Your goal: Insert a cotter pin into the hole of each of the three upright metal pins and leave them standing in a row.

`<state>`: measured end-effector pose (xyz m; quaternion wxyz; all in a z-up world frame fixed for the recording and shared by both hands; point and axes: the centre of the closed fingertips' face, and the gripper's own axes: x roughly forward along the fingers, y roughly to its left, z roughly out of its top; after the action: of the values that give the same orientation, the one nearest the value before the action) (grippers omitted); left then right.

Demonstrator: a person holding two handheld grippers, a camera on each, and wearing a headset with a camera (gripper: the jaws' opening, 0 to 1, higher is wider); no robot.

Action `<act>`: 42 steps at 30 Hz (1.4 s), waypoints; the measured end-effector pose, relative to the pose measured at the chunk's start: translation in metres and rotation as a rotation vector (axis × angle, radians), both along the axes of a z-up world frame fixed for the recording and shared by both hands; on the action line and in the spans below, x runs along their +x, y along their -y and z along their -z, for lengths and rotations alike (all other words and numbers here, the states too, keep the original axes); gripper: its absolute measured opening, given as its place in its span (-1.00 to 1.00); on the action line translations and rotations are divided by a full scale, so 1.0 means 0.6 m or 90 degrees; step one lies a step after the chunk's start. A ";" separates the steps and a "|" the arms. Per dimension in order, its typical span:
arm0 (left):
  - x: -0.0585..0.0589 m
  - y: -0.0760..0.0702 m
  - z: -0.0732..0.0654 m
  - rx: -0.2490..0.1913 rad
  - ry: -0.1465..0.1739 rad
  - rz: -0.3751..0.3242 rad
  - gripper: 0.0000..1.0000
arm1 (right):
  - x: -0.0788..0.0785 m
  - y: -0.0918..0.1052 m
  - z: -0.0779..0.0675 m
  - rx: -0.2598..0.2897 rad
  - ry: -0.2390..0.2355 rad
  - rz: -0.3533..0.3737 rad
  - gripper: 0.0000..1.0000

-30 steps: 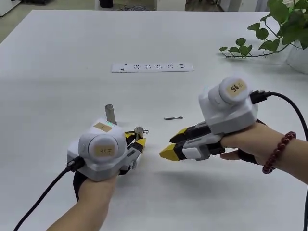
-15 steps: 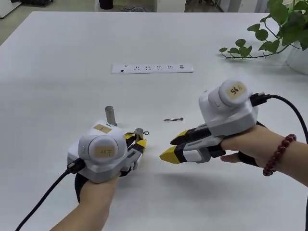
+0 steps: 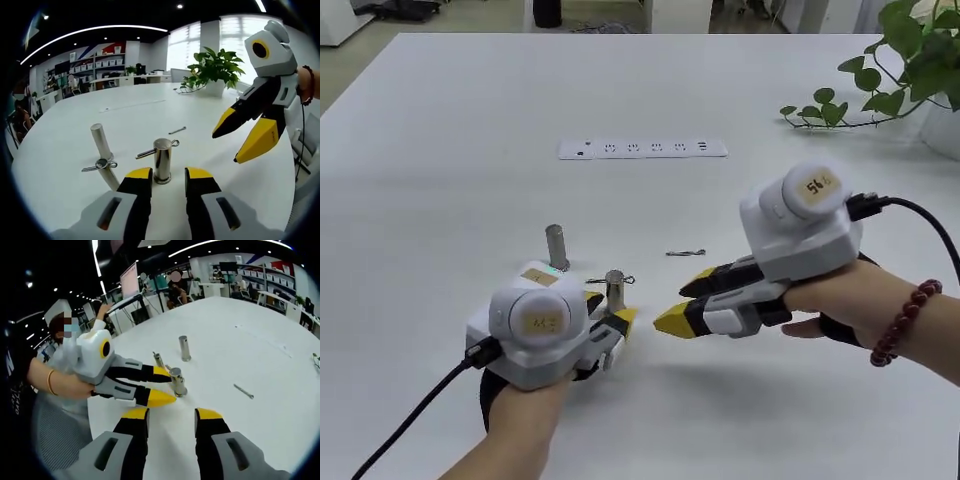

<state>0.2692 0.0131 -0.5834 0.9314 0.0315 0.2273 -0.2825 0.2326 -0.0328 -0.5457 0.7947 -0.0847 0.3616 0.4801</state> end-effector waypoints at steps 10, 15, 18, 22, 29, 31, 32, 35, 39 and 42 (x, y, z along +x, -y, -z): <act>-0.023 -0.003 -0.016 -0.014 -0.001 0.009 -0.33 | 0.010 -0.016 -0.025 0.045 0.007 0.018 -0.24; -0.043 -0.010 -0.025 -0.019 -0.005 0.004 -0.21 | 0.019 -0.022 -0.030 0.069 0.001 0.035 -0.22; -0.048 -0.015 -0.031 -0.027 -0.004 -0.003 -0.13 | 0.024 -0.027 -0.034 0.074 0.003 0.042 -0.19; -0.054 -0.028 -0.044 -0.043 -0.003 -0.022 0.01 | 0.036 -0.036 -0.049 0.082 0.016 0.045 -0.16; -0.062 -0.054 -0.055 -0.038 0.008 -0.036 0.27 | 0.062 -0.051 -0.066 0.089 0.035 0.049 -0.12; -0.063 -0.060 -0.054 -0.037 0.006 -0.040 0.36 | 0.068 -0.056 -0.069 0.091 0.036 0.050 -0.11; -0.064 -0.064 -0.055 -0.037 0.006 -0.040 0.40 | 0.073 -0.061 -0.070 0.094 0.037 0.050 -0.11; -0.066 -0.074 -0.058 -0.032 0.010 -0.042 0.54 | 0.084 -0.072 -0.072 0.098 0.041 0.050 -0.10; -0.070 -0.087 -0.065 -0.029 0.015 -0.044 0.73 | 0.097 -0.085 -0.070 0.099 0.045 0.049 -0.09; -0.070 -0.093 -0.067 -0.031 0.015 -0.043 0.83 | 0.108 -0.096 -0.068 0.101 0.052 0.048 -0.09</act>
<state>0.2272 0.0689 -0.5435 0.9436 0.0042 0.2100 -0.2560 0.2976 0.0245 -0.5047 0.8307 -0.0271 0.2925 0.4729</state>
